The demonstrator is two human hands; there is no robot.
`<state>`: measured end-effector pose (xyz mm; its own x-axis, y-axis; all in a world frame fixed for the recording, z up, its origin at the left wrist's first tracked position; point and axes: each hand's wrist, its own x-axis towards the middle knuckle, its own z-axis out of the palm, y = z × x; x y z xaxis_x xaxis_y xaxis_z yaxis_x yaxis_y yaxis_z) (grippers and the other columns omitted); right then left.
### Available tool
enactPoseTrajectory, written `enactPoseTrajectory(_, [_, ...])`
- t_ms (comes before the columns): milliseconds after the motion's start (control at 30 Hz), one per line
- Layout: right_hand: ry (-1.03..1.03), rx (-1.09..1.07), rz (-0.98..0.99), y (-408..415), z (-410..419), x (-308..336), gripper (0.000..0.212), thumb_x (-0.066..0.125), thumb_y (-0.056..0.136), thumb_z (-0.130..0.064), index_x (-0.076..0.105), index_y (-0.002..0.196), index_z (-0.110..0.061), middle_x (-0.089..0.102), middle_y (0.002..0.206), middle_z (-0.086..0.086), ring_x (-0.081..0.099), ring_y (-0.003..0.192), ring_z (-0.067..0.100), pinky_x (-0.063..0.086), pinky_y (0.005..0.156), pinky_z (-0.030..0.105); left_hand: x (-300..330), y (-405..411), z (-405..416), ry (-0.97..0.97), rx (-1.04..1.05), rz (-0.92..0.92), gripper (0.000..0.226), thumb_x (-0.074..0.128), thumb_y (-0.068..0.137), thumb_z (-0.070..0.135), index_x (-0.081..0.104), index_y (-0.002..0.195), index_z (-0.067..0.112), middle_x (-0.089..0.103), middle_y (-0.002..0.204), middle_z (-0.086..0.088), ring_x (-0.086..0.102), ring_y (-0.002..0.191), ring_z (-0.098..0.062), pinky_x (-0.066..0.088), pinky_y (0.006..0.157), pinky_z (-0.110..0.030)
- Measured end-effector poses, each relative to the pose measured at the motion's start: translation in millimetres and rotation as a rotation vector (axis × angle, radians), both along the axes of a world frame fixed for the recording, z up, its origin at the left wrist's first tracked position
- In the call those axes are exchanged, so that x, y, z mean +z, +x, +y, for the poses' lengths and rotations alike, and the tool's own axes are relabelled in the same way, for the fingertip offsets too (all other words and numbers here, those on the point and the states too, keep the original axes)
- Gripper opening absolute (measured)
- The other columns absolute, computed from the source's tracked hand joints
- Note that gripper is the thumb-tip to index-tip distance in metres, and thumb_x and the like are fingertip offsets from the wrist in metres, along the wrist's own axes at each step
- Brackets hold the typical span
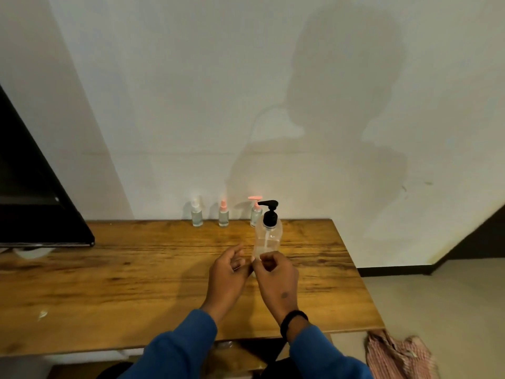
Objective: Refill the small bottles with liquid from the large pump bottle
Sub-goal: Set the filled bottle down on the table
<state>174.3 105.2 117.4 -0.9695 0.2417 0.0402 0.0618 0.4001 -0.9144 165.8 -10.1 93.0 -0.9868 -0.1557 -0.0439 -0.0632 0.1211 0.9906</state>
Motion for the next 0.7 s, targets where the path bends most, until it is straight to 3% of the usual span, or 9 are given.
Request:
enactPoseTrajectory(100, [0.037,-0.062,-0.040,-5.6,14.2,-9.9,0.014,0.076,0.082,-0.030,0.066,0.081,-0.020,0.066,0.074,-0.011,0.062,0.070,0.001,0.044,0.055,0.009,-14.0,-10.5,4.9,-0.058,-0.033,-0.020,0.068,0.077,0.086,0.023,0.047,0.146,0.021,0.054,0.138,0.006,0.059,0.119,-0.012,0.055,0.093,-0.029])
enactPoseTrajectory(200, [0.028,-0.117,-0.041,-11.5,19.3,-18.8,0.026,0.079,0.078,-0.028,0.060,0.095,-0.023,0.064,0.089,-0.009,0.063,0.081,0.007,0.044,0.060,0.009,-24.0,-20.2,6.8,-0.066,-0.075,-0.036,0.081,0.081,0.083,0.024,0.039,0.152,0.020,0.049,0.143,0.007,0.054,0.126,-0.012,0.050,0.085,-0.013])
enactPoseTrajectory(300, [0.007,-0.134,-0.026,-18.8,23.0,-31.5,0.045,0.081,0.076,-0.031,0.055,0.112,-0.024,0.063,0.104,-0.007,0.062,0.093,0.009,0.050,0.071,0.016,-32.7,-31.3,11.8,-0.097,-0.106,-0.015,0.077,0.080,0.083,0.021,0.042,0.150,0.018,0.054,0.141,0.007,0.055,0.125,-0.009,0.048,0.083,-0.008])
enactPoseTrajectory(367, [-0.008,-0.109,-0.017,-21.9,24.0,-37.0,0.052,0.080,0.078,-0.030,0.056,0.124,-0.022,0.064,0.108,-0.008,0.062,0.098,0.009,0.050,0.075,0.017,-38.3,-36.6,14.3,-0.090,-0.125,0.004,0.069,0.079,0.084,0.018,0.048,0.146,0.019,0.061,0.135,0.007,0.059,0.122,-0.010,0.053,0.091,-0.017])
enactPoseTrajectory(467, [-0.056,-0.070,-0.003,-25.9,24.5,-41.2,0.050,0.077,0.083,-0.022,0.057,0.129,-0.021,0.062,0.105,-0.013,0.062,0.097,0.003,0.046,0.068,0.004,-47.0,-42.4,16.5,-0.098,-0.139,0.025,0.062,0.077,0.086,0.016,0.053,0.143,0.021,0.066,0.129,0.010,0.063,0.117,-0.008,0.055,0.097,-0.036])
enactPoseTrajectory(700, [-0.075,-0.100,0.034,-36.9,35.0,-51.0,0.052,0.075,0.083,-0.019,0.056,0.131,-0.020,0.064,0.109,-0.012,0.063,0.100,0.004,0.046,0.074,0.006,-54.1,-52.6,32.9,-0.051,-0.122,0.072,0.059,0.074,0.087,0.008,0.053,0.142,0.017,0.066,0.130,0.004,0.063,0.116,-0.007,0.056,0.094,-0.030])
